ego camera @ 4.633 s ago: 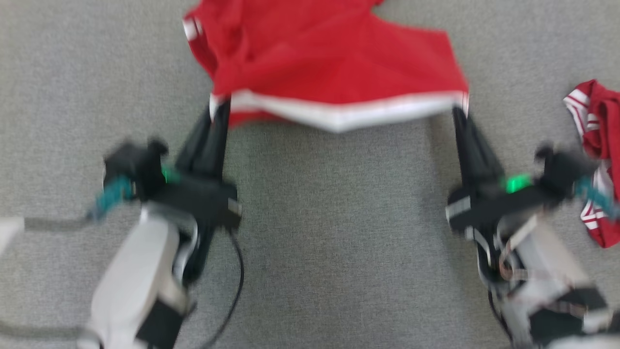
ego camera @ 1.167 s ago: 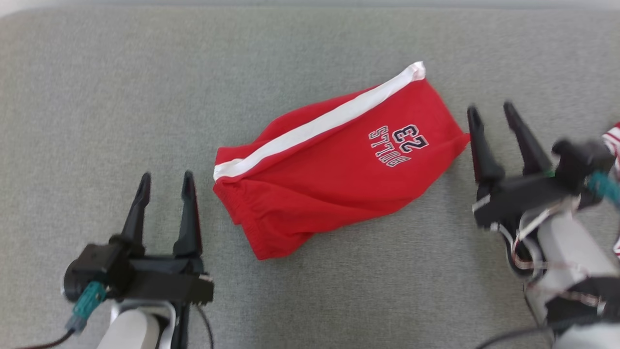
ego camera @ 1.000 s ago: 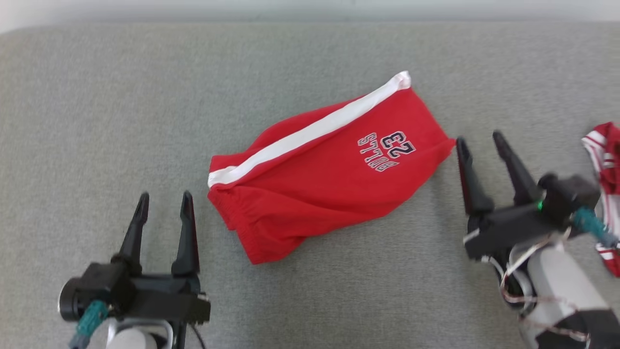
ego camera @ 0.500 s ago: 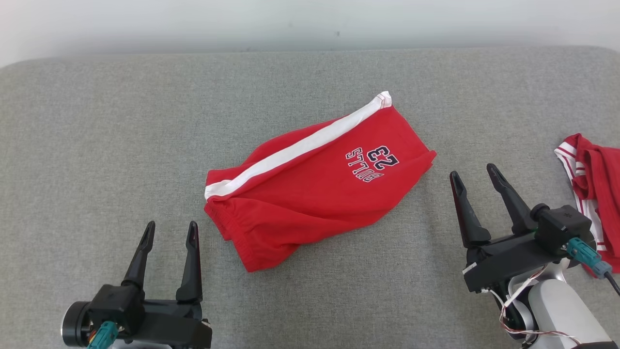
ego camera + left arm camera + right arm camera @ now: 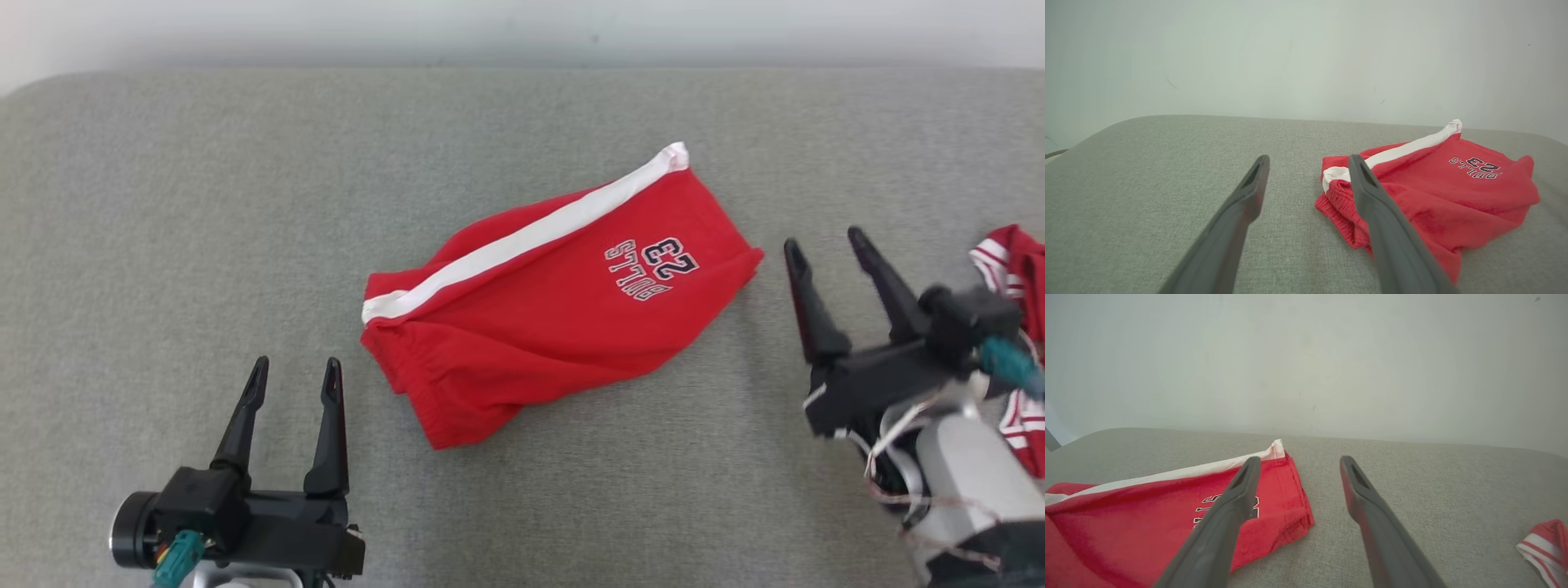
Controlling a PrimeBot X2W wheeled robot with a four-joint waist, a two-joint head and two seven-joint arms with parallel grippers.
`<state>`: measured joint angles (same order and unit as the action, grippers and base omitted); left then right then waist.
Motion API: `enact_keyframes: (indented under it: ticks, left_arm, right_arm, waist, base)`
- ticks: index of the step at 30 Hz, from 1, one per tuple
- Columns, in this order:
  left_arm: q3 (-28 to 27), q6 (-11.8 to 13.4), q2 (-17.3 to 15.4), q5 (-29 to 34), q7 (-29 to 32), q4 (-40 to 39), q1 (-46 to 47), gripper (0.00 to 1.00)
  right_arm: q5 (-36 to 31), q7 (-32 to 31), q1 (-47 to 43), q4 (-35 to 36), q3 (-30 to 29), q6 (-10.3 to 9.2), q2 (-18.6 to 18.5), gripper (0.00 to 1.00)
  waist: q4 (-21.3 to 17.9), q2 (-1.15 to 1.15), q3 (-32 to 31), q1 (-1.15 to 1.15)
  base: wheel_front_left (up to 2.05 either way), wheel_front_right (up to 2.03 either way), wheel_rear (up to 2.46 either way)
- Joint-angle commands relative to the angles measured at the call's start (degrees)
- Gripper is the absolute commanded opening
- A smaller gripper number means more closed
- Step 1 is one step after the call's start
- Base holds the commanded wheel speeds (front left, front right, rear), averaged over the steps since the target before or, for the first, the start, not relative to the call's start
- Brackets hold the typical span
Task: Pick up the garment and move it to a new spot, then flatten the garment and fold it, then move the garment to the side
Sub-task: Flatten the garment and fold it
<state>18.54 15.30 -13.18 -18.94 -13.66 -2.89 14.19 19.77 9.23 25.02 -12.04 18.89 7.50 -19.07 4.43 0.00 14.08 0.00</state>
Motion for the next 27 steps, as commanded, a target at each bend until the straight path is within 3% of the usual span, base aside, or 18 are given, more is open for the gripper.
enact_keyframes:
  ticks: [1, 13, 23, 24, 25, 27]
  left_arm:
    - [0.0, 0.1, 0.1, 0.0, -0.2, -0.1, 0.3, 1.00]
    - [1.3, -0.8, 2.3, 0.3, -1.2, 1.6, 2.2, 1.00]
    - [1.5, -1.4, 3.0, 0.9, -1.4, 2.3, 3.5, 1.00]
    - [1.5, -1.4, 2.9, 1.0, -1.4, 2.4, 3.6, 1.00]
    - [1.5, -1.4, 2.9, 1.0, -1.4, 2.4, 3.5, 1.00]
    - [1.3, -1.3, 2.8, 1.1, -1.5, 2.5, 3.4, 1.00]
  right_arm:
    - [0.4, -0.3, 1.5, -1.8, 0.3, -0.02, -0.5, 1.00]
    - [5.1, 0.4, 13.2, -22.7, 5.4, -0.02, 0.1, 1.00]
    - [8.5, 1.8, 17.9, -34.6, 8.5, -0.02, 1.8, 1.00]
    - [9.4, 1.7, 18.1, -35.3, 9.1, -0.02, 2.2, 0.47]
    - [10.1, 1.7, 18.2, -35.8, 9.9, -0.01, 2.5, 0.05]
    - [12.0, 1.9, 18.0, -35.8, 11.4, 0.00, 3.0, 0.00]
  waist:
    - [1.2, 0.00, 1.2, 0.00]
    - [5.6, 0.00, 4.9, 0.00]
    - [6.0, 0.00, 6.0, 0.00]
    - [5.9, 0.00, 6.1, 0.00]
    - [5.8, 0.00, 6.1, 0.00]
    - [5.5, 0.00, 6.1, 0.00]
  base:
    - [0.00, 0.00, 0.00]
    - [0.00, 0.00, 0.00]
    - [0.00, 0.00, 0.00]
    - [0.00, 0.00, 0.00]
    - [0.00, 0.00, 0.00]
    - [0.00, 0.00, 0.00]
